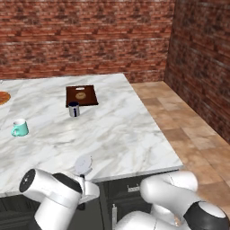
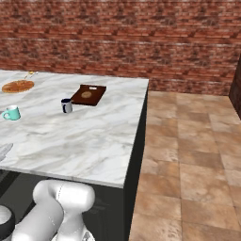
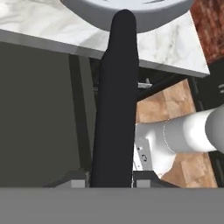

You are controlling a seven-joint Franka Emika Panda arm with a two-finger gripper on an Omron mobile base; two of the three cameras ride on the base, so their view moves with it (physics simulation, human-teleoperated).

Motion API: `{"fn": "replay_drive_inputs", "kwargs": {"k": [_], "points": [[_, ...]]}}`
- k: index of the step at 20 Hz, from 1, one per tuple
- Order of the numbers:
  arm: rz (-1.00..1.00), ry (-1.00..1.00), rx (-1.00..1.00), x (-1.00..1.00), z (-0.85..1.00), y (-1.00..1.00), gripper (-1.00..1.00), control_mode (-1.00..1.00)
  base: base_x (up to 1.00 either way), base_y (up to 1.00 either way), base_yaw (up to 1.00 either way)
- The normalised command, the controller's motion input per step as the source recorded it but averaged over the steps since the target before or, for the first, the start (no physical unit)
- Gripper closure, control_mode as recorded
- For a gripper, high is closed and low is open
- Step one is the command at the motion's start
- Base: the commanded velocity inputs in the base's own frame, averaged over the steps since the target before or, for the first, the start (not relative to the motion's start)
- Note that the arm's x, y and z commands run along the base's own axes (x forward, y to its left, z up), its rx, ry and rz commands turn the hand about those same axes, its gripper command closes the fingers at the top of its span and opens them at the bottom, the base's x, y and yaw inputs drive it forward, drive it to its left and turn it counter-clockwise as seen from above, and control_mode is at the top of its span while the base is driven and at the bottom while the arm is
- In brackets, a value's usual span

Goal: Take the pizza cutter from the drawer on the left and place it on the dining counter for cutting.

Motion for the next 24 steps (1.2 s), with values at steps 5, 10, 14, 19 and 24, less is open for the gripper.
{"fn": "replay_drive_inputs", "kwargs": {"k": [5, 10, 14, 19, 24], "points": [[0.15, -0.07, 0.13, 0.03, 0.31, -0.48, 1.0, -1.0, 0.0, 0.0, 0.0], [0.17, 0.0, 0.26, 0.17, 0.34, -0.42, 1.0, -1.0, 0.0, 0.0, 0.0], [0.1, 0.05, 0.21, 0.22, 0.36, -0.41, 1.0, -1.0, 0.0, 0.0, 0.0], [0.05, 0.09, 0.13, 0.23, 0.3, -0.45, 1.0, -1.0, 0.0, 0.0, 0.0], [0.04, 0.09, 0.04, 0.28, 0.21, -0.43, 1.0, -1.0, 0.0, 0.0, 0.0]]}}
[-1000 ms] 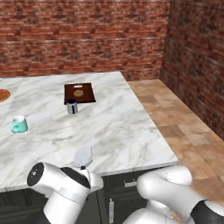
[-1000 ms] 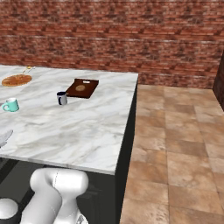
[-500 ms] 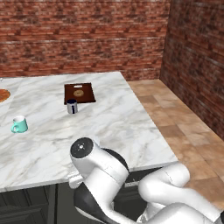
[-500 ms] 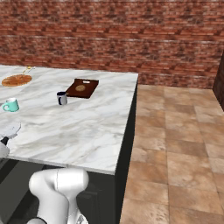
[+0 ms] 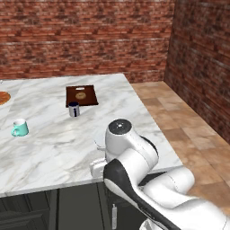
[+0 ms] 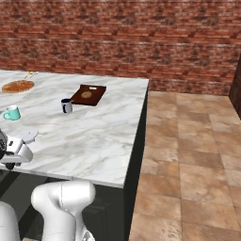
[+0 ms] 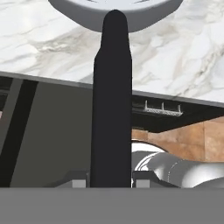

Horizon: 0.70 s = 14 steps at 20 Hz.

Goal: Take the pizza cutter from the drawer on the left and place it on the dining counter for cutting.

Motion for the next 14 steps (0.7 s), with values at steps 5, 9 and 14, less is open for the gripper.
{"fn": "replay_drive_inputs", "kwargs": {"k": [5, 9, 14], "points": [[0.03, 0.08, 0.01, 0.29, 0.15, -0.36, 1.0, -1.0, 0.0, 0.0, 0.0], [0.06, 0.06, 0.0, 0.21, 0.05, -0.38, 1.0, -1.0, 0.0, 0.0, 0.0], [0.07, 0.1, 0.0, 0.19, 0.01, -0.39, 1.0, -1.0, 0.0, 0.0, 0.0]]}}
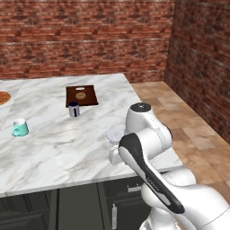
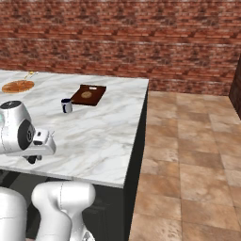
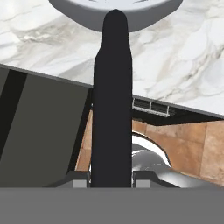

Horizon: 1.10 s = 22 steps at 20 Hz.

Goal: Take the pizza cutter from the drawer on the left and place it on the dining counter for cutting.

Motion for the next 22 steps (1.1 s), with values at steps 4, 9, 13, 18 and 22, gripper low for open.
{"fn": "replay_drive_inputs", "kwargs": {"k": [4, 9, 13, 18, 22], "points": [[0.06, 0.01, 0.0, 0.04, 0.0, -0.1, 1.0, -1.0, 0.0, 0.0, 0.0], [0.0, 0.0, 0.0, 0.0, 0.0, 0.0, 1.0, -1.0, 0.0, 0.0, 0.0], [0.0, 0.0, 0.0, 0.0, 0.0, 0.0, 1.0, -1.0, 0.0, 0.0, 0.0], [0.0, 0.0, 0.0, -0.05, 0.0, -0.01, 1.0, -1.0, 0.0, 0.0, 0.0], [0.0, 0.0, 0.0, -0.02, 0.0, 0.0, 1.0, -1.0, 0.0, 0.0, 0.0]]}}
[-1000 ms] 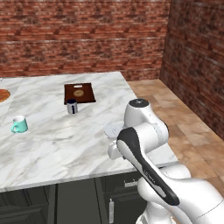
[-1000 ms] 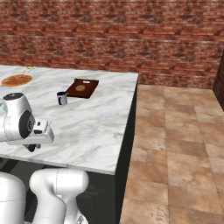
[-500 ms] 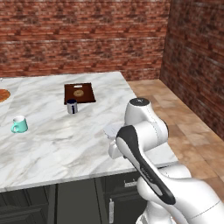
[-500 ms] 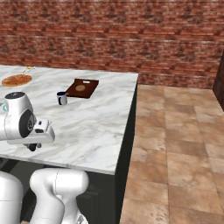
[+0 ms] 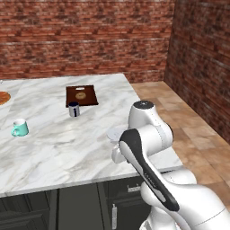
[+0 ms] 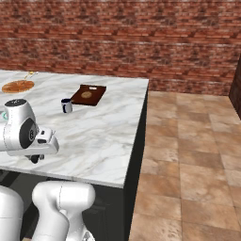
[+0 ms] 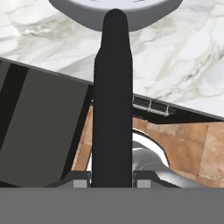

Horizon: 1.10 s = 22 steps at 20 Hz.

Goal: Take the pizza cutter from the drawer on the left and place it on the dining counter for cutting.

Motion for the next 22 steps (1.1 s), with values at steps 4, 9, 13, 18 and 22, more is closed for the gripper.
{"fn": "replay_drive_inputs", "kwargs": {"k": [4, 9, 13, 18, 22], "points": [[0.0, 0.0, 0.0, 0.0, 0.0, 0.0, 1.0, -1.0, 0.0, 0.0, 0.0], [0.0, 0.0, 0.0, 0.0, 0.0, 0.0, 1.0, -1.0, 0.0, 0.0, 0.0], [0.0, 0.0, 0.0, 0.0, 0.0, 0.0, 1.0, 1.0, 0.0, 0.0, 0.0], [0.0, 0.0, 0.0, 0.0, 0.0, 0.0, 1.0, 1.0, -0.23, -0.01, 0.05], [0.0, 0.0, 0.0, 0.0, 0.0, 0.0, 1.0, 1.0, -0.86, -0.19, 0.08]]}}
